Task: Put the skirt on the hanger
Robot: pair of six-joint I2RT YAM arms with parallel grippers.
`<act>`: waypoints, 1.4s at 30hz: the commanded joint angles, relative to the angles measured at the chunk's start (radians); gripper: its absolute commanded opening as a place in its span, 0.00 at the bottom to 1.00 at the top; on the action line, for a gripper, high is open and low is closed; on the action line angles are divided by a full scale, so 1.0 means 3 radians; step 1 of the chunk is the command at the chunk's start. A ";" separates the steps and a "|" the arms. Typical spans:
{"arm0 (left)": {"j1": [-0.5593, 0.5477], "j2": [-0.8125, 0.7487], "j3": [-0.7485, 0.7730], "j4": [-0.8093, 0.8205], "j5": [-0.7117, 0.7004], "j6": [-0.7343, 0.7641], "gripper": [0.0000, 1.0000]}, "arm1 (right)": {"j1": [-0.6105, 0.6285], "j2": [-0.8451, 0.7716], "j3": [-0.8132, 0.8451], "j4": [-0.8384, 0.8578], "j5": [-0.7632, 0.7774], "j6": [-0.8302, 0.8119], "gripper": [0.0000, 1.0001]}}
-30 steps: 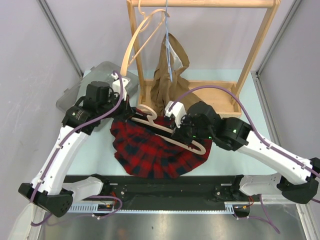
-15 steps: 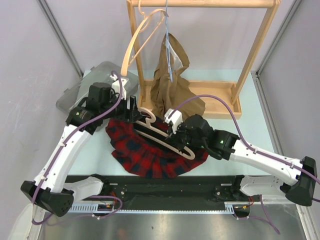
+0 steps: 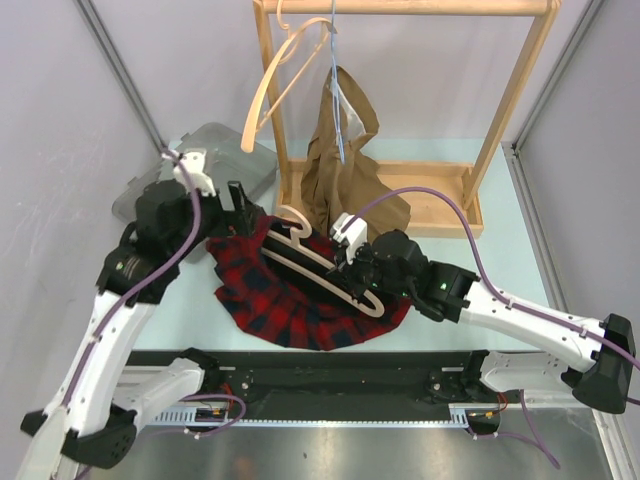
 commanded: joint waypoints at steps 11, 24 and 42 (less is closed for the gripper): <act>-0.0001 -0.0350 -0.0506 -0.0023 -0.1431 0.0252 1.00 | -0.0006 -0.0189 0.0041 0.0605 -0.0101 -0.0015 0.00; -0.0001 -0.1137 -0.1325 0.0826 0.0909 0.1592 1.00 | -0.0201 -0.0291 0.0046 0.0406 -0.0760 0.0123 0.00; -0.0001 -0.0672 -0.0752 0.0162 0.2407 0.1966 0.98 | -0.0686 -0.0342 0.0108 0.0262 -0.1972 0.0317 0.00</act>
